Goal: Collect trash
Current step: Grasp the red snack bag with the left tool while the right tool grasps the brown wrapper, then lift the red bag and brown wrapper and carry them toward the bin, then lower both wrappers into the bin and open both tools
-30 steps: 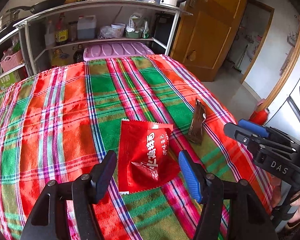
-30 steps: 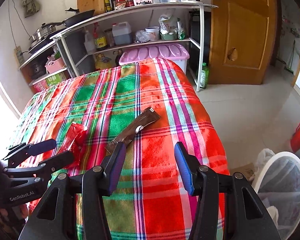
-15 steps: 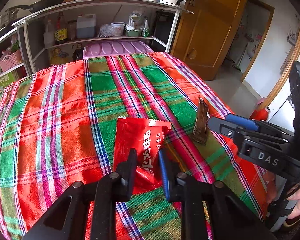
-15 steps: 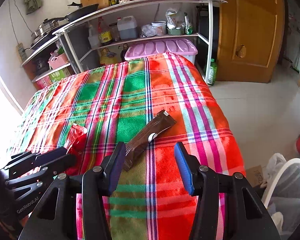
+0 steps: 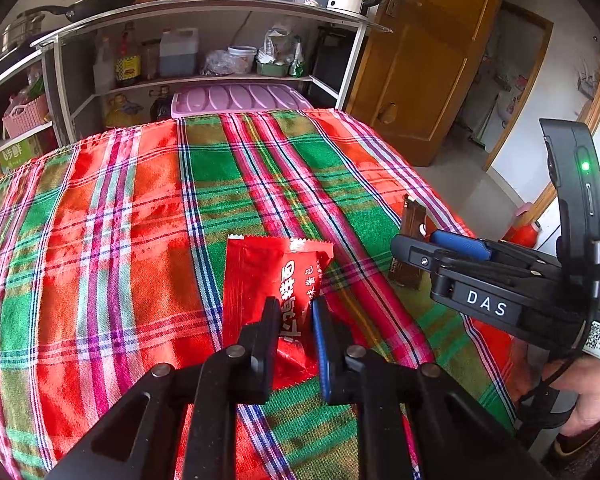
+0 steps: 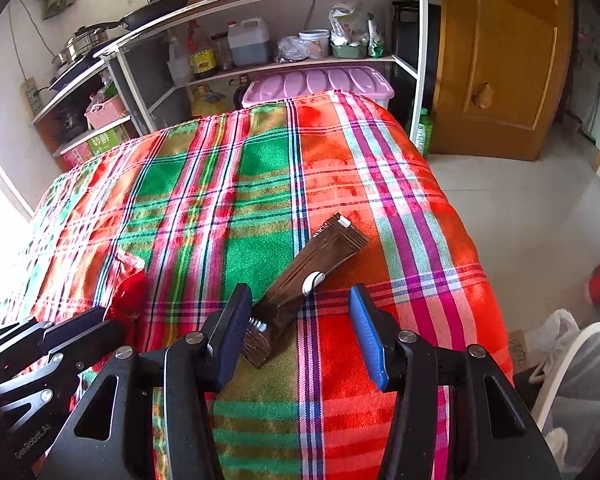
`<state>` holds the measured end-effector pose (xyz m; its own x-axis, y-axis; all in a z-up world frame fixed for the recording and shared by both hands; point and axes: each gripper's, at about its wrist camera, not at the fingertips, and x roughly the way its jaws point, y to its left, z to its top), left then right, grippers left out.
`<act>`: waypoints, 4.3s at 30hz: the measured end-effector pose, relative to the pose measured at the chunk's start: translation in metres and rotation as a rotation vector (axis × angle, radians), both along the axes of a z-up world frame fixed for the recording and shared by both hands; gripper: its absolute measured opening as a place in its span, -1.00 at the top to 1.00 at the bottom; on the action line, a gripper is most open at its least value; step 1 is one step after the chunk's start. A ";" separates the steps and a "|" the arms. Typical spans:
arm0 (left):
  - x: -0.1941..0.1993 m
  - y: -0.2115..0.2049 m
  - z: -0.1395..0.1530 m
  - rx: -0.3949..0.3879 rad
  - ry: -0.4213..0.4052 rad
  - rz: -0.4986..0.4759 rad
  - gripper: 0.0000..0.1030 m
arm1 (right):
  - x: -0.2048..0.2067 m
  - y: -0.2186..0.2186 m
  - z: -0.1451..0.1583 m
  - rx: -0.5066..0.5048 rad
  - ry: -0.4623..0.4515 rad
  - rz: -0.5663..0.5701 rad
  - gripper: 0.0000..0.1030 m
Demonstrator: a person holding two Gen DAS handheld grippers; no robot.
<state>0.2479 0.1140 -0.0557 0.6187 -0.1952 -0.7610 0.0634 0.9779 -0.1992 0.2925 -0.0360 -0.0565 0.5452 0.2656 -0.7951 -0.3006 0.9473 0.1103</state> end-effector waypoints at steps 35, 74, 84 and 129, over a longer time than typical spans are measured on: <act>-0.024 -0.013 0.012 -0.010 -0.022 -0.010 0.88 | -0.053 -0.025 0.024 0.076 -0.087 0.040 0.82; -0.002 -0.012 -0.005 0.074 0.001 0.050 0.42 | -0.080 -0.041 0.033 0.106 -0.116 0.042 0.82; -0.017 -0.024 0.013 0.060 -0.049 0.020 0.53 | -0.087 -0.055 0.038 0.122 -0.131 0.020 0.82; -0.044 -0.295 0.020 -0.049 -0.024 -0.467 0.49 | -0.171 -0.306 0.019 0.062 -0.084 -0.404 0.82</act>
<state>0.2039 -0.1806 -0.0355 0.4738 -0.4922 -0.7302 0.4996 0.8331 -0.2373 0.1215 -0.3417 -0.0380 0.6778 0.0632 -0.7325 0.0831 0.9833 0.1618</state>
